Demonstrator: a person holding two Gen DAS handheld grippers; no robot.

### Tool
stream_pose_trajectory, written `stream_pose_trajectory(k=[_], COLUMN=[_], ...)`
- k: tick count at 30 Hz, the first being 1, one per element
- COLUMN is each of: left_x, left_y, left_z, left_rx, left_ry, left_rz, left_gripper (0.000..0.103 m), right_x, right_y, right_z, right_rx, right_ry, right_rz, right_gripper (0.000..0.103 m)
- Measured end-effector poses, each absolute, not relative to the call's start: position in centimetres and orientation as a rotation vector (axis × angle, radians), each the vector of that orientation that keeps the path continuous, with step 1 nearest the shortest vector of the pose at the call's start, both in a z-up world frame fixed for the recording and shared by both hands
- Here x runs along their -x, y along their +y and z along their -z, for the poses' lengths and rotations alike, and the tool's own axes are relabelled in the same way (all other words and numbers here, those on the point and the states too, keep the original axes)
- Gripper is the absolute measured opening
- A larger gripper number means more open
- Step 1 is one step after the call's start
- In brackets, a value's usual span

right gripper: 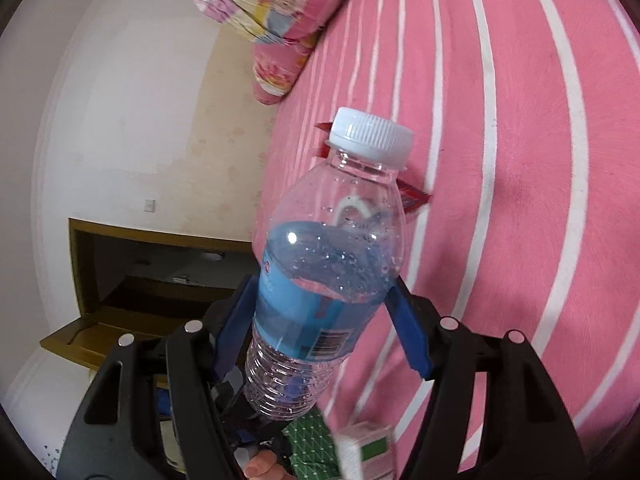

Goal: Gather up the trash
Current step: 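Carry the water bottle over the bin and open the right tool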

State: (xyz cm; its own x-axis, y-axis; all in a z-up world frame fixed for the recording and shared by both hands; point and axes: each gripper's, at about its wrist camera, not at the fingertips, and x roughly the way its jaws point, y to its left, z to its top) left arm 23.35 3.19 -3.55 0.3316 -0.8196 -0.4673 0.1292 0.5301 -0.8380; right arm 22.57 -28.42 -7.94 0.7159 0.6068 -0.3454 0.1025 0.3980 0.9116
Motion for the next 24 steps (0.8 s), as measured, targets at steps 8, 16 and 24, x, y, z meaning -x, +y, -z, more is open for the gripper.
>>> stream_pose_trajectory(k=[8,16,24], left_x=[-18.4,-13.9,-9.9], left_y=[1.6,-2.5,-9.9], left_z=[-0.1,-2.6,-2.2], left_rx=[0.833,0.8,0.721], left_ry=[1.009,1.024,1.106], left_rz=[0.762,0.823,0.887], left_gripper=[0.07,0.067,0.067], right_x=[-17.4,-10.8,-4.2], right_y=[-29.1,-32.7,-38.8], right_z=[2.7,1.1,1.8], right_rx=[-1.091,-1.147,-1.212], right_ry=[0.679,0.617,0.558], right_rz=[-0.362,-0.336,-0.248], right_gripper=[0.064,0.064,0.064])
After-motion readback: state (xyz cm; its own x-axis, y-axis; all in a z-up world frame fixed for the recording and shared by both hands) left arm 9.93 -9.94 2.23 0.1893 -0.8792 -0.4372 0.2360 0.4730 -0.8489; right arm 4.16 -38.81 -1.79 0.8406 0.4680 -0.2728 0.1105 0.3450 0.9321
